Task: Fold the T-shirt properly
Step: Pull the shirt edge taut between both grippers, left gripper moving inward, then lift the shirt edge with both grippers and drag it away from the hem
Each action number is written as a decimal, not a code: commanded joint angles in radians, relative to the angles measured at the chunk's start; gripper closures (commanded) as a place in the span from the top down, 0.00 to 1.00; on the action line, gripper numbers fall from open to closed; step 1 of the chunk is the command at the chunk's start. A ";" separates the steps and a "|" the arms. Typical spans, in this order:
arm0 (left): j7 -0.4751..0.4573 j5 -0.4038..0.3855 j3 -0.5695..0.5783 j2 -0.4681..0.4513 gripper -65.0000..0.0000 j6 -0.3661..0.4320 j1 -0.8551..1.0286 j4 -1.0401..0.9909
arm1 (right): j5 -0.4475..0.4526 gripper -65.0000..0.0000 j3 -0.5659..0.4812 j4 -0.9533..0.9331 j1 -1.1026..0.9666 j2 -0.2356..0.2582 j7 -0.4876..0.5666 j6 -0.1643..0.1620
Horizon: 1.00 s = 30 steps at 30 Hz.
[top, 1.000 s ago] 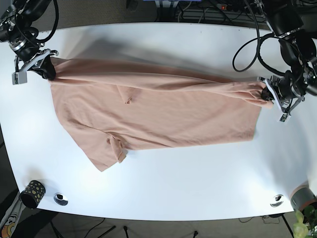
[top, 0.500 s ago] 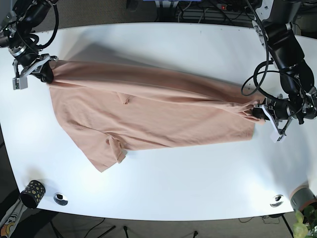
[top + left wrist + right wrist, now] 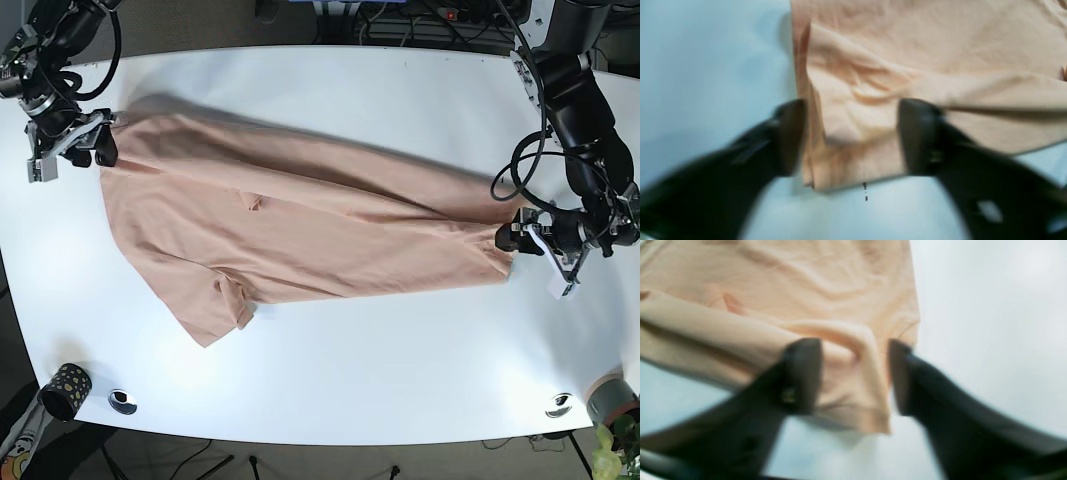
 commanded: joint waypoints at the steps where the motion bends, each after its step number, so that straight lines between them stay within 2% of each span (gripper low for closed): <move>1: -0.023 -0.022 -0.006 -0.021 0.86 -0.001 -0.028 0.018 | 0.014 0.72 0.008 0.021 0.006 0.021 0.024 0.002; 2: -0.026 -0.025 -0.006 -0.023 0.93 -0.001 -0.026 0.020 | 0.014 0.80 0.009 0.021 0.004 0.021 0.024 0.002; 4: -0.026 -0.022 -0.006 -0.023 0.96 -0.001 -0.026 0.020 | 0.014 0.85 0.009 0.021 0.001 0.023 0.024 0.002; 8: -0.028 -0.023 -0.003 -0.046 0.86 -0.001 -0.019 0.022 | 0.011 0.85 0.049 0.019 -0.006 0.040 0.023 0.002; 10: -0.037 -0.022 -0.003 -0.052 0.83 -0.001 -0.017 0.022 | -0.019 0.85 0.054 0.018 -0.006 0.040 0.023 0.002; 14: -0.084 -0.022 0.000 -0.078 0.81 -0.001 0.024 0.023 | -0.164 0.85 0.052 0.015 0.004 0.034 0.023 0.002; 16: -0.127 -0.022 0.011 -0.086 0.81 -0.001 0.038 0.023 | -0.223 0.85 0.051 0.013 0.006 0.015 0.023 0.002; 20: -0.235 -0.014 0.092 -0.103 0.81 -0.001 0.060 0.023 | -0.252 0.85 0.022 0.012 0.029 0.003 0.024 0.002; 25: -0.362 0.074 0.178 -0.115 0.81 -0.001 0.096 0.104 | -0.278 0.85 -0.007 -0.125 0.052 -0.009 0.033 0.002; 30: -0.397 0.205 0.216 -0.058 0.81 -0.001 0.129 0.195 | -0.270 0.85 -0.012 -0.211 0.060 -0.009 0.067 0.002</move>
